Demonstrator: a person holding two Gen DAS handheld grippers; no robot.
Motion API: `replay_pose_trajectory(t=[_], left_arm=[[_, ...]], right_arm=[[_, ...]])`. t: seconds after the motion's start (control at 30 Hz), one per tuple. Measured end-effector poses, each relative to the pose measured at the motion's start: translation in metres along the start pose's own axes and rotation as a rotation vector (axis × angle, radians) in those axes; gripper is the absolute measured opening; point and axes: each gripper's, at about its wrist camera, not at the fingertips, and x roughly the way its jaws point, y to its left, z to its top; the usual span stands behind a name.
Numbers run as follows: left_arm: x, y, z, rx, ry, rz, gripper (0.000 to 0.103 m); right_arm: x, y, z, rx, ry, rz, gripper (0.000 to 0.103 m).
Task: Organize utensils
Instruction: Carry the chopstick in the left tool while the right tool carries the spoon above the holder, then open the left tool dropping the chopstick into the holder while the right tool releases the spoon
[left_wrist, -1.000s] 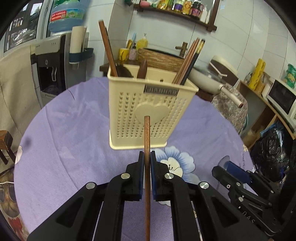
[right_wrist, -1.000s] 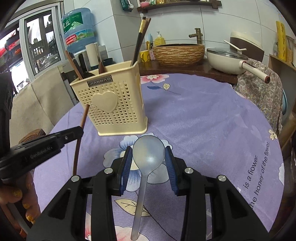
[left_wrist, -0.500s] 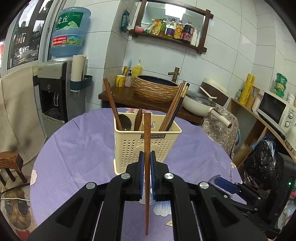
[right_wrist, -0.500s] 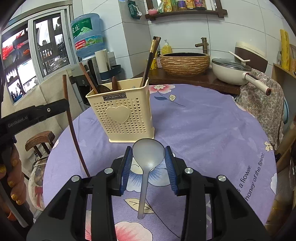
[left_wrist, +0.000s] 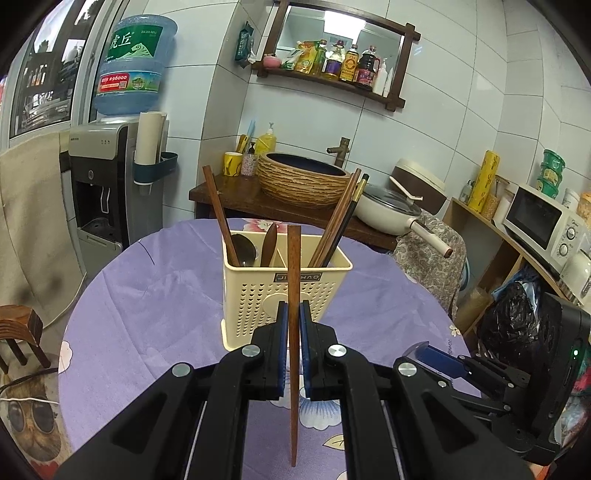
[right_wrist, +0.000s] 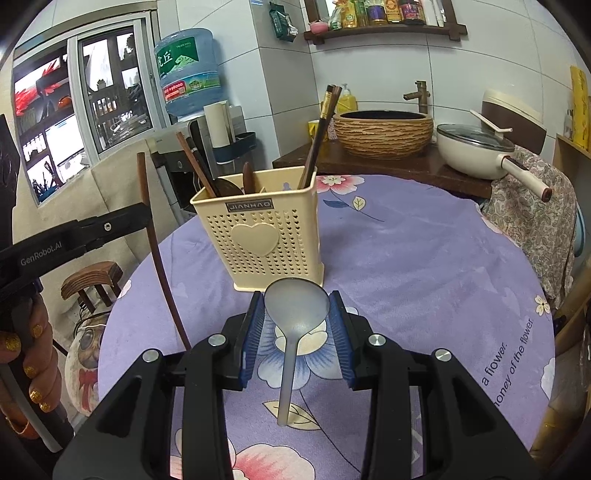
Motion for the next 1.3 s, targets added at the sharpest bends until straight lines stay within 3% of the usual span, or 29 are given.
replay_pose_trajectory(t=[0.33, 0.63, 0.9, 1.07, 1.3], left_arm=[[-0.013, 0.000, 0.032, -0.001, -0.051, -0.032, 0.006], [-0.037, -0.009, 0.113, 0.034, -0.200, 0.009, 0.006], [-0.022, -0.007, 0.173, 0.002, -0.264, 0.076, 0.006], [0.004, 0.002, 0.173, -0.003, -0.263, 0.142, 0.006], [0.049, 0.012, 0.136, 0.017, -0.197, 0.166, 0.006]], right_arm=[[-0.009, 0.007, 0.037, -0.012, -0.049, 0.032, 0.036], [-0.029, 0.019, 0.118, -0.016, -0.207, 0.019, 0.036], [-0.014, 0.035, 0.186, -0.034, -0.311, -0.063, 0.036], [0.013, 0.038, 0.197, -0.038, -0.318, -0.099, 0.036], [0.066, 0.026, 0.165, -0.012, -0.243, -0.115, 0.036]])
